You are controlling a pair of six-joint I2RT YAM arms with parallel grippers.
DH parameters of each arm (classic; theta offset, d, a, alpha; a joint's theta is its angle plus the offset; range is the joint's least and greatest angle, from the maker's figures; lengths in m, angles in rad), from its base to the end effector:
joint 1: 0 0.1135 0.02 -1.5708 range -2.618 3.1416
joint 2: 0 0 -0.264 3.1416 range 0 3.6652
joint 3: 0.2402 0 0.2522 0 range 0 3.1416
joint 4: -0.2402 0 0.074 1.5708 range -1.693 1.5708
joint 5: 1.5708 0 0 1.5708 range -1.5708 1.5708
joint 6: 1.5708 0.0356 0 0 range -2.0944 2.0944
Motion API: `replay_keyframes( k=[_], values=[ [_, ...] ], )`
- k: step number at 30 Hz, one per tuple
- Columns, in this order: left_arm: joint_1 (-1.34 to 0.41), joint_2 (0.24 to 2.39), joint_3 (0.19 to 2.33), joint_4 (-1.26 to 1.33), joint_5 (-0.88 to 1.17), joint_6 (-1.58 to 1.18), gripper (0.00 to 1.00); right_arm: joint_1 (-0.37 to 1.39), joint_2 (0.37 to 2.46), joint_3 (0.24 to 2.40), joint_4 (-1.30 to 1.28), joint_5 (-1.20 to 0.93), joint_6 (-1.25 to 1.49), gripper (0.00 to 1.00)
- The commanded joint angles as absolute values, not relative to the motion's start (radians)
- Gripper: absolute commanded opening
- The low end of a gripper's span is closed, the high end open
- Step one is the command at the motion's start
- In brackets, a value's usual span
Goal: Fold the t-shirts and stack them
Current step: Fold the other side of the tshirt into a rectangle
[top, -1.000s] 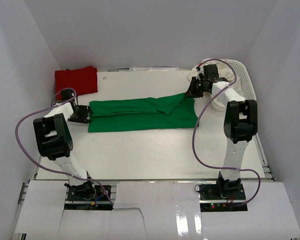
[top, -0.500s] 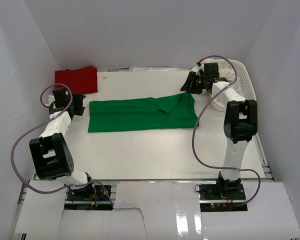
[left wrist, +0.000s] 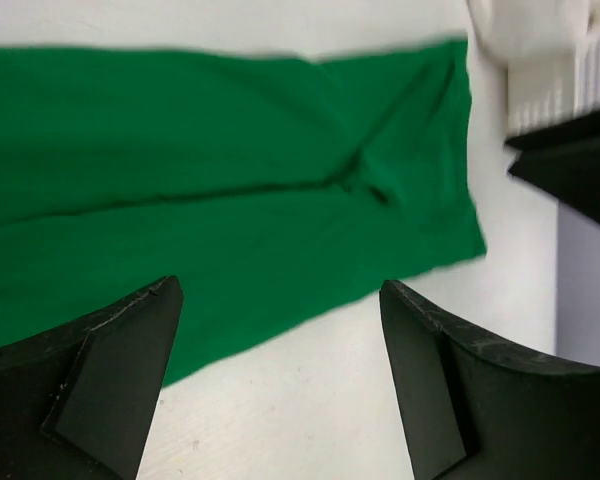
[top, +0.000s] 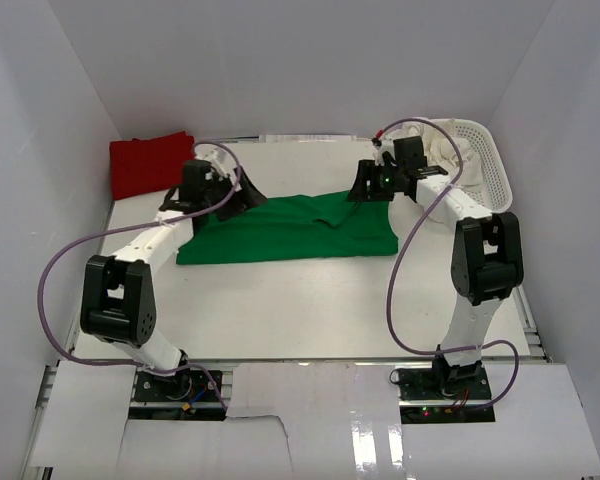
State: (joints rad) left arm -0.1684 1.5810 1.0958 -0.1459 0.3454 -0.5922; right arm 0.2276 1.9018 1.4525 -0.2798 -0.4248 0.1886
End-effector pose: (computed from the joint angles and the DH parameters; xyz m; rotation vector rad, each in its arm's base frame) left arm 0.3471 -0.0712 0.2529 -0.2805 2.2588 -0.7946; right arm 0.4174 0.1117 0.2399 -0.2680 2.3053 0.7010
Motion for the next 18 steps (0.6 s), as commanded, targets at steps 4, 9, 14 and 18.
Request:
replay_keyframes(
  k=[4, 9, 14, 18],
  values=[
    [-0.297, 1.617, 1.059, -0.144, 0.396, -0.357, 0.91, 0.365, 1.793, 1.408, -0.330, -0.197, -0.061, 0.65],
    [-0.359, 1.652, 1.049, -0.127, 0.385, -0.302, 0.90, 0.422, 1.724, 1.241, -0.180, -0.147, -0.178, 0.63],
    [-0.367, 1.718, 1.078, -0.124, 0.422, -0.365, 0.89, 0.454, 1.697, 1.135, -0.072, -0.046, -0.258, 0.62],
    [-0.382, 1.765, 1.136, -0.126, 0.419, -0.390, 0.89, 0.462, 1.729, 1.167, -0.061, -0.071, -0.285, 0.61]
  ],
)
